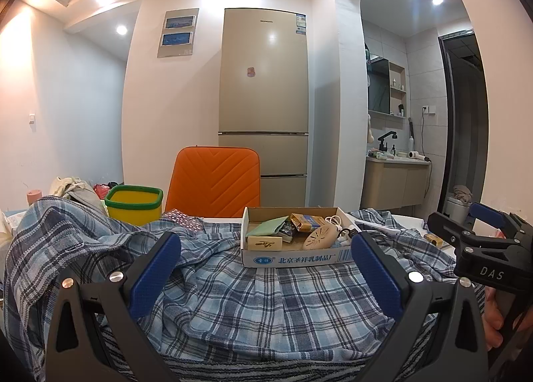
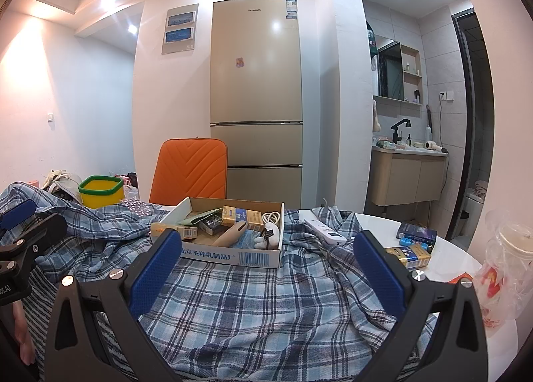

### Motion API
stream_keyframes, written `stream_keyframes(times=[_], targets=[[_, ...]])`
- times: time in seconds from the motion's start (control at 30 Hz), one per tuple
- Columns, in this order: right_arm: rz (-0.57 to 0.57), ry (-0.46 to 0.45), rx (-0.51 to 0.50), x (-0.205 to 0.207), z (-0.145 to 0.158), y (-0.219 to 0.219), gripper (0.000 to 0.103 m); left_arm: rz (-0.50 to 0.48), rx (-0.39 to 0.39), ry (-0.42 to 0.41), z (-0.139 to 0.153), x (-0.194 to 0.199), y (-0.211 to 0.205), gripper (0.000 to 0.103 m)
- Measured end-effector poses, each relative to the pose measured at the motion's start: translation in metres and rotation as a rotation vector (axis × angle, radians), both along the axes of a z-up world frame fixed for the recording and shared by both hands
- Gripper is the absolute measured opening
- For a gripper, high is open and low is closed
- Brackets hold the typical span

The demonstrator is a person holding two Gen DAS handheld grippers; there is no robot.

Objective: Organize soft objects

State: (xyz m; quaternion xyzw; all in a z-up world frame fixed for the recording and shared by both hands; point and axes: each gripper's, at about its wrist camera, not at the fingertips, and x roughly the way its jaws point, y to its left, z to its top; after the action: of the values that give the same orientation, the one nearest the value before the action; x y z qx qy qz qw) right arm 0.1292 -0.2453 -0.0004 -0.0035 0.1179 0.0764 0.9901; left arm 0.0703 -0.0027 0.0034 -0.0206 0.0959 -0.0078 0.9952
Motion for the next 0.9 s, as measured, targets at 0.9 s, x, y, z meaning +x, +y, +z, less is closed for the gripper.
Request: stream_keyframes(times=[0.9], targets=[[0.009,0.002,-0.003,-0.0008,-0.0024,-0.0001,0.103,0.000,0.001,0.005,-0.0001,0.0008,0.0010,0.103]])
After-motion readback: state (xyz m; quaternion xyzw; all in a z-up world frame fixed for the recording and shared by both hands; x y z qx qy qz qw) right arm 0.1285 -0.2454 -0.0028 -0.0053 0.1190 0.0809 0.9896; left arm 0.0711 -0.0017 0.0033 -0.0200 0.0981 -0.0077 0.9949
